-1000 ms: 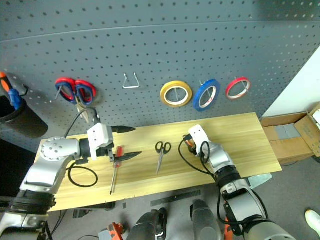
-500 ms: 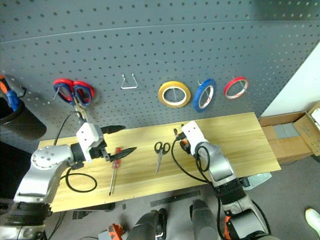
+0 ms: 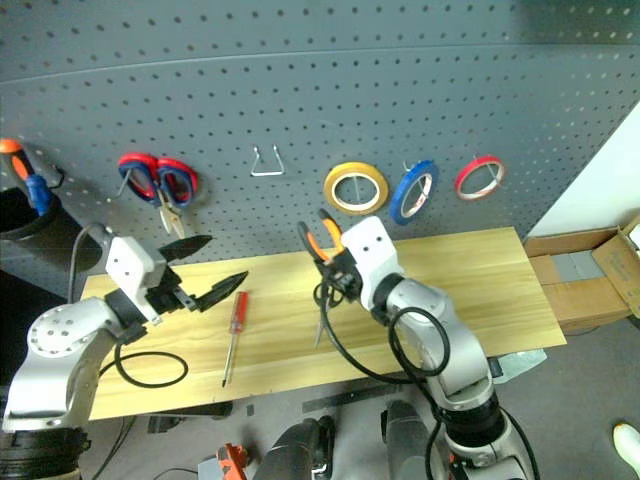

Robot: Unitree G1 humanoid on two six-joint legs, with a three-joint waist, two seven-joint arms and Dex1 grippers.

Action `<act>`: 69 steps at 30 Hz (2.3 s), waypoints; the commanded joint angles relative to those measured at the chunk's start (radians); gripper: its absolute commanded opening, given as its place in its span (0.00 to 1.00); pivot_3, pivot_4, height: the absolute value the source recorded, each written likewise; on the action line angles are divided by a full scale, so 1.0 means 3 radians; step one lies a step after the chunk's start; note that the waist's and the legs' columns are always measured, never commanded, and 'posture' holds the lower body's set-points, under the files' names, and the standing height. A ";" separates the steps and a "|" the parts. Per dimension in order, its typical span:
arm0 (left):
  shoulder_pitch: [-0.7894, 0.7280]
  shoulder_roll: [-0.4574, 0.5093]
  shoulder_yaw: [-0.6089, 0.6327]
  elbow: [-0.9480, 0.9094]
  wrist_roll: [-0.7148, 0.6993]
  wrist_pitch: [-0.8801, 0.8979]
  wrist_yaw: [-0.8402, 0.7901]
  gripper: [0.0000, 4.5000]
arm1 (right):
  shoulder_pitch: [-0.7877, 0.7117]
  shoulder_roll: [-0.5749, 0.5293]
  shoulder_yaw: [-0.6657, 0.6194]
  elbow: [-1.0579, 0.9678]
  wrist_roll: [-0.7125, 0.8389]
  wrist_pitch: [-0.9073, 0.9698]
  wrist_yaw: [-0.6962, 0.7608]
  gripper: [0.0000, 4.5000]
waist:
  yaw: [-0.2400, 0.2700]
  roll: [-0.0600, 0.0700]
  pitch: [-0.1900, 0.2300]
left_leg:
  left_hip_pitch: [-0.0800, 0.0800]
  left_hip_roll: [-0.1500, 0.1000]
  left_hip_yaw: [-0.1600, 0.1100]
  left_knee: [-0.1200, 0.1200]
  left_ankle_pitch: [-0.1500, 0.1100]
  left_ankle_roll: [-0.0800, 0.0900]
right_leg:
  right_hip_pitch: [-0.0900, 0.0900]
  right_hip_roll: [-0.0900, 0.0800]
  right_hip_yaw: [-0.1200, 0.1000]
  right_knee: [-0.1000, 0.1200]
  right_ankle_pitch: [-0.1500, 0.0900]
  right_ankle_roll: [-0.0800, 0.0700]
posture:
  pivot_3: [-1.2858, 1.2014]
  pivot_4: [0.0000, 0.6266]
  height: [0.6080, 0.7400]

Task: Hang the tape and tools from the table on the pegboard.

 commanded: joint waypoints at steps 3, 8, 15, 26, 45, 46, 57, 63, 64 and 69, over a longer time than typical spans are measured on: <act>0.0018 -0.0051 0.0194 -0.0204 -0.0164 0.0028 0.0129 1.00 | -0.0651 0.0257 -0.0068 0.0114 0.0088 -0.0334 -0.0113 0.58 | 0.0019 -0.0001 -0.0001 | 0.0000 0.0001 0.0000 0.0000 0.0001 -0.0001 | -0.0006 -0.0001 -0.0003 0.0005 0.0000 0.0000 | 0.46 0.38 1.00; 0.0080 -0.0117 0.0242 -0.0301 -0.0246 0.0118 0.0254 1.00 | -0.1042 0.0368 -0.0183 0.0638 0.0134 -0.0735 -0.0128 0.58 | 0.0021 -0.0003 -0.0002 | 0.0000 0.0001 0.0002 0.0001 0.0001 -0.0002 | -0.0006 -0.0001 -0.0003 0.0006 0.0001 -0.0002 | 0.47 0.38 1.00; 0.0178 -0.0174 0.0339 -0.0393 -0.0332 0.0205 0.0418 1.00 | -0.1628 0.0550 -0.0301 0.1466 0.0187 -0.1417 -0.0118 0.58 | 0.0012 -0.0003 -0.0002 | 0.0000 0.0003 0.0007 -0.0002 0.0001 -0.0002 | -0.0009 -0.0001 -0.0004 0.0013 0.0001 -0.0002 | 0.48 0.38 1.00; 0.0096 -0.0187 0.0288 -0.0441 -0.0319 0.0243 0.0554 1.00 | -0.2408 0.0736 -0.0398 0.2848 0.0155 -0.2614 -0.0017 0.58 | 0.0028 -0.0003 -0.0002 | 0.0000 0.0003 0.0009 -0.0001 0.0002 -0.0004 | -0.0012 -0.0002 -0.0006 0.0018 0.0001 -0.0002 | 0.50 0.37 1.00; -0.0342 -0.0238 0.0107 -0.0339 -0.0277 0.0261 0.0593 1.00 | -0.2768 0.0641 -0.0451 0.4541 -0.0158 -0.4347 -0.0098 0.58 | 0.0046 -0.0003 -0.0002 | 0.0000 0.0003 0.0009 -0.0002 0.0002 -0.0006 | -0.0013 -0.0002 -0.0009 0.0019 0.0001 -0.0002 | 0.51 0.36 1.00; -0.0361 -0.0250 0.0108 -0.0344 -0.0287 0.0267 0.0599 1.00 | -0.2747 0.0637 -0.0452 0.4562 -0.0169 -0.4371 -0.0095 0.58 | 0.0046 -0.0003 -0.0002 | 0.0000 0.0003 0.0009 -0.0002 0.0002 -0.0006 | -0.0013 -0.0002 -0.0009 0.0019 0.0001 -0.0002 | 0.51 0.36 1.00; -0.0437 -0.0293 0.0095 -0.0276 -0.0281 0.0273 0.0595 1.00 | -0.2429 0.0657 -0.0422 0.4550 -0.0272 -0.4330 -0.0087 0.58 | 0.0046 -0.0003 -0.0002 | 0.0000 0.0004 0.0009 -0.0002 0.0002 -0.0007 | -0.0013 -0.0002 -0.0010 0.0019 0.0001 -0.0002 | 0.51 0.36 1.00; -0.0463 -0.0300 0.0072 -0.0231 -0.0261 0.0251 0.0586 1.00 | -0.2280 0.0634 -0.0420 0.4498 -0.0304 -0.4185 -0.0093 0.58 | 0.0046 -0.0003 -0.0002 | 0.0000 0.0004 0.0008 -0.0002 0.0002 -0.0008 | -0.0012 -0.0002 -0.0010 0.0019 0.0001 -0.0002 | 0.51 0.37 1.00; -0.0465 -0.0303 0.0066 -0.0225 -0.0256 0.0249 0.0586 1.00 | -0.2265 0.0634 -0.0436 0.4485 -0.0290 -0.4155 -0.0091 0.58 | 0.0046 -0.0003 -0.0002 | 0.0000 0.0004 0.0008 -0.0002 0.0002 -0.0008 | -0.0012 -0.0002 -0.0010 0.0019 0.0001 -0.0002 | 0.51 0.37 1.00; -0.0487 -0.0309 0.0040 -0.0191 -0.0232 0.0237 0.0586 1.00 | -0.2261 0.0582 -0.0470 0.4423 -0.0303 -0.3980 -0.0143 0.87 | 0.0043 -0.0003 -0.0002 | 0.0001 0.0004 0.0009 -0.0002 0.0003 -0.0008 | -0.0012 -0.0002 -0.0010 0.0020 0.0001 -0.0002 | 0.50 0.37 1.00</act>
